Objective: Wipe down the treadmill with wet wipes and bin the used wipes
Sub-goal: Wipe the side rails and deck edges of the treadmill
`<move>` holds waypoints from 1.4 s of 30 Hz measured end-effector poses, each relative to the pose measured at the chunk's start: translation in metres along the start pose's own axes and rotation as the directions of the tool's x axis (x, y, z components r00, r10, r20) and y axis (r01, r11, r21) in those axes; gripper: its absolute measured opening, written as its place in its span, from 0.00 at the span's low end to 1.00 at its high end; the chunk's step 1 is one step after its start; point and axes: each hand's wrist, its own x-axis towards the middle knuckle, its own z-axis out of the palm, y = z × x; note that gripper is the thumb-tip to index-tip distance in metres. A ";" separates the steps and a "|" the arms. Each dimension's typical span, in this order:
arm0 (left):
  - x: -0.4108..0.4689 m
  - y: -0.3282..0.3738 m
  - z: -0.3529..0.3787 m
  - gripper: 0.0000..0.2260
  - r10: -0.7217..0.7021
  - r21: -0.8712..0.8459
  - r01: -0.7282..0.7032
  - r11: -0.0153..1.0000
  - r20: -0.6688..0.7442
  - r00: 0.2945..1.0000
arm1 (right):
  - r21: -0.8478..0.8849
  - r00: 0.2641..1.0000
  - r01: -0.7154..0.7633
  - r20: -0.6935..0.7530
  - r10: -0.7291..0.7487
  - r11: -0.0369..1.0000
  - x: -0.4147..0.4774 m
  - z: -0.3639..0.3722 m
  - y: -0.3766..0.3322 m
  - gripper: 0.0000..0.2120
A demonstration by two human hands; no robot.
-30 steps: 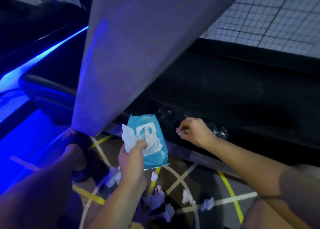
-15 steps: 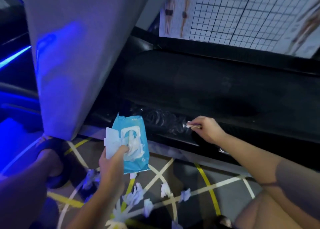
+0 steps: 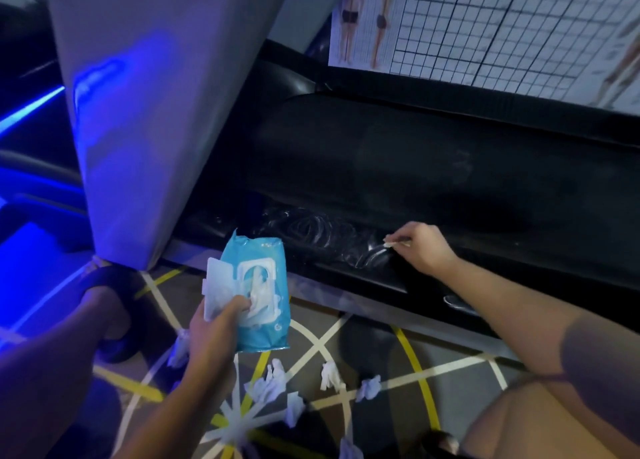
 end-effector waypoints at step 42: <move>0.002 0.008 -0.012 0.18 -0.076 -0.071 0.077 0.994 0.014 0.997 | 0.186 0.985 -0.148 -0.065 0.162 0.971 0.026 -0.004 -0.008 0.03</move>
